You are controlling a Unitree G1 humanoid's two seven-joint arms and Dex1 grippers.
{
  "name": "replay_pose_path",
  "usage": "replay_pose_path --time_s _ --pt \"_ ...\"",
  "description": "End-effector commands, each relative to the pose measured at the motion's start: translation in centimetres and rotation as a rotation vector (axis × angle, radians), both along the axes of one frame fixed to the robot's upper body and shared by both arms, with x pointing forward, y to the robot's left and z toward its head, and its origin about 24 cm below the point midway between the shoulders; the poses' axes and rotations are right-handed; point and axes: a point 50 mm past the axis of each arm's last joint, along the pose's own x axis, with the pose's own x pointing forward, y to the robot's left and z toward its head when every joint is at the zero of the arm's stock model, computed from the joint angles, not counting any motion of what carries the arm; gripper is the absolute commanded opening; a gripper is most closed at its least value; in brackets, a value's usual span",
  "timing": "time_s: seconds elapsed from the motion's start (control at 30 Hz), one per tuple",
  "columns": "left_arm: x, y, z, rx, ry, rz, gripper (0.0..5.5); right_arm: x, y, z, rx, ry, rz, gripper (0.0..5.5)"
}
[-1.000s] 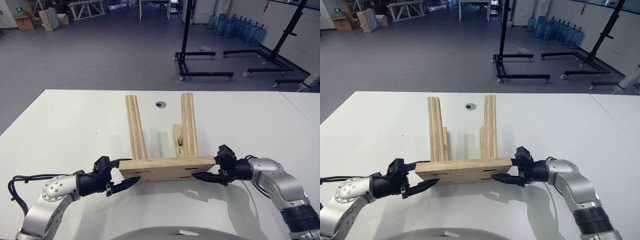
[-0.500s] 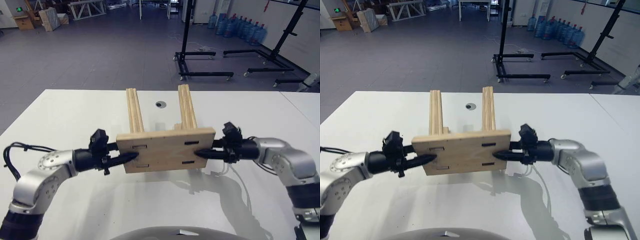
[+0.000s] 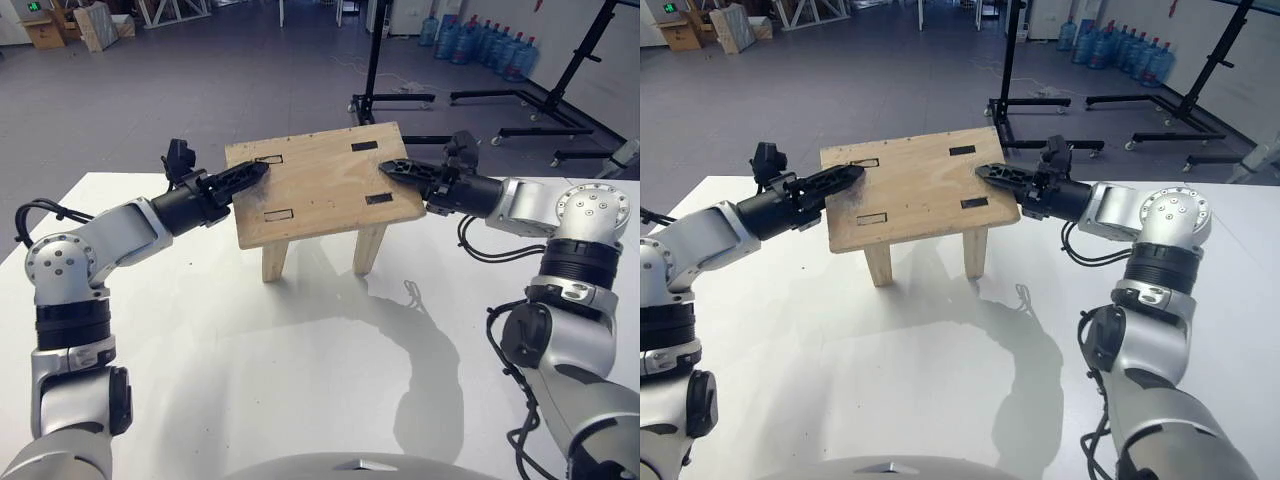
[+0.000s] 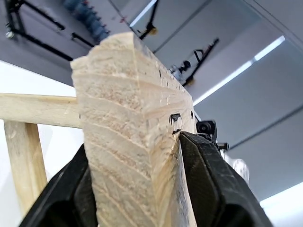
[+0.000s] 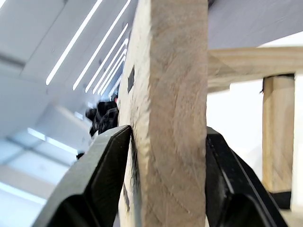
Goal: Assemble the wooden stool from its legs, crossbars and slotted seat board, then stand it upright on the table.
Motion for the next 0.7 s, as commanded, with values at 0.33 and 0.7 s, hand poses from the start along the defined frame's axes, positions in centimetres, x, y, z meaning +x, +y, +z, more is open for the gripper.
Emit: replay_pose_path --time_s 0.33,0.7 --pt "4.5 -4.1 -1.5 -0.099 0.25 0.042 1.84 0.8 8.7 0.0 0.099 0.237 -0.165 1.71" --pt "6.6 -6.9 -2.5 -0.108 0.277 -0.011 1.7 -0.5 10.0 -0.1 0.13 0.344 -0.214 1.51"
